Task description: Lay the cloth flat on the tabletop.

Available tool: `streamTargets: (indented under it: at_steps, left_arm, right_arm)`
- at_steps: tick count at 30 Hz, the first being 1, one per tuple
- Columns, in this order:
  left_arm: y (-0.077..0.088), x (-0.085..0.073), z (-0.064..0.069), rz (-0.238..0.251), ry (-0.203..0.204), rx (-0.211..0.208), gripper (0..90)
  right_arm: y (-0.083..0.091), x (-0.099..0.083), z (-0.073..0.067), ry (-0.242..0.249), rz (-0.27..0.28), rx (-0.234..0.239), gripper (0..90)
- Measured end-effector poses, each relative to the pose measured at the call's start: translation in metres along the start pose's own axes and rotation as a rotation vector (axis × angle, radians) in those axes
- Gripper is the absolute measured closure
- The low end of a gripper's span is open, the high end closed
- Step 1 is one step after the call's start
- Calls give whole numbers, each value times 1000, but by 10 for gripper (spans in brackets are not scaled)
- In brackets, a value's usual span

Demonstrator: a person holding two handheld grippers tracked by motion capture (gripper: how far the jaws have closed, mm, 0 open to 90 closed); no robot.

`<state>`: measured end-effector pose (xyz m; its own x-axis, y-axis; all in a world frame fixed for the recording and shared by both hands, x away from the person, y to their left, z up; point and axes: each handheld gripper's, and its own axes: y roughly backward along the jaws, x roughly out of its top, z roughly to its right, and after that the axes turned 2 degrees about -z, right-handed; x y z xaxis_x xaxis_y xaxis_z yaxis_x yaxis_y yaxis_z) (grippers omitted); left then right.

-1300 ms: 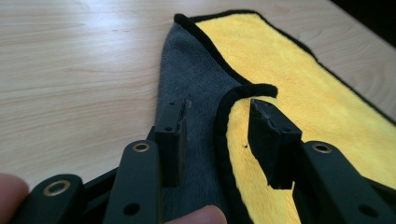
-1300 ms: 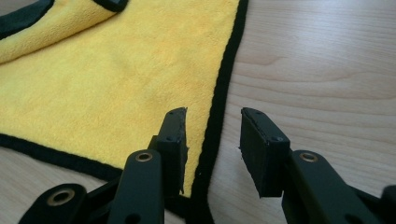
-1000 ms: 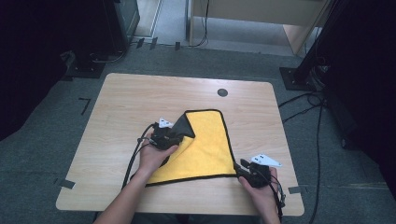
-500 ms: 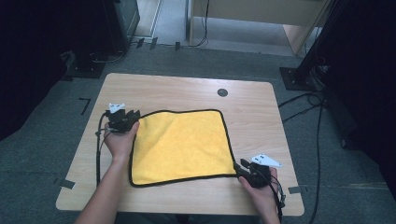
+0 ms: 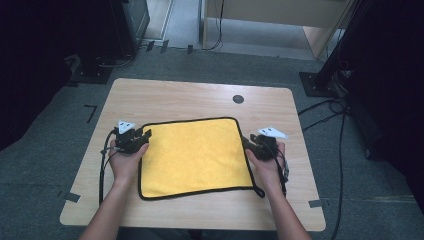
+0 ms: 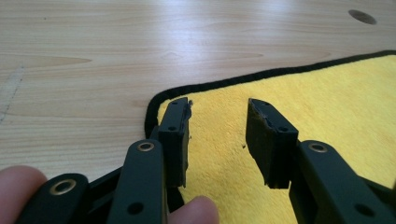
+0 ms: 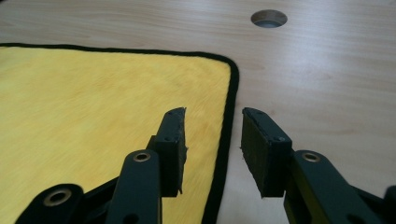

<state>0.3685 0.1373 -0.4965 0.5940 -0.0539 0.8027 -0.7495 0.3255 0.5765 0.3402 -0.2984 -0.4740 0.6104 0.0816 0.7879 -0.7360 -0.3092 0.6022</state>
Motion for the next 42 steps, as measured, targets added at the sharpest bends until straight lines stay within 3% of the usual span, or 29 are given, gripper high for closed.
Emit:
streamTargets:
  at_steps: [3, 5, 7, 9, 12, 15, 17, 19, 20, 21, 23, 26, 33, 42]
  left_arm:
    - [7, -6, 0, -3, -22, -4, 574]
    - [12, -11, -1, -1, -27, -8, 561]
    - [17, -17, -2, -7, -18, -17, 550]
    - [22, -22, -5, -9, 16, -44, 536]
    - [23, -30, -7, 6, 34, -56, 527]
    - [21, -33, -11, 0, 45, -55, 529]
    - [23, -33, -13, 9, 50, -51, 527]
    - [24, -32, -14, 17, 50, -46, 523]
    - [25, -32, -15, 16, 52, -50, 522]
    - [25, -32, -15, 19, 59, -52, 520]
    - [26, -33, -16, 15, 59, -53, 519]
    - [27, -33, -16, 13, 57, -59, 515]
    - [27, -34, -17, 16, 57, -60, 507]
    - [26, -35, -15, 5, 43, -67, 500]
  right_arm:
    - [-28, 12, 7, -3, -29, -25, 623]
    - [-48, 20, 16, -52, -48, -25, 628]
    - [-66, 25, 23, -75, -76, -40, 628]
    - [-81, 28, 29, -85, -104, -62, 624]
    - [-98, 31, 35, -145, -115, -27, 591]
    - [-107, 35, 33, -132, -106, -38, 588]
    - [-111, 37, 28, -117, -110, -30, 584]
    - [-113, 36, 19, -70, -112, -14, 599]
    - [-114, 35, 13, -18, -110, -28, 655]
    - [-114, 33, 6, 36, -110, -72, 679]
    - [-113, 33, 0, 73, -111, -100, 770]
    - [-112, 33, -1, 70, -115, -119, 835]
    - [-108, 33, 9, 98, -132, -176, 851]
    - [-94, 27, 42, 65, -131, -260, 852]
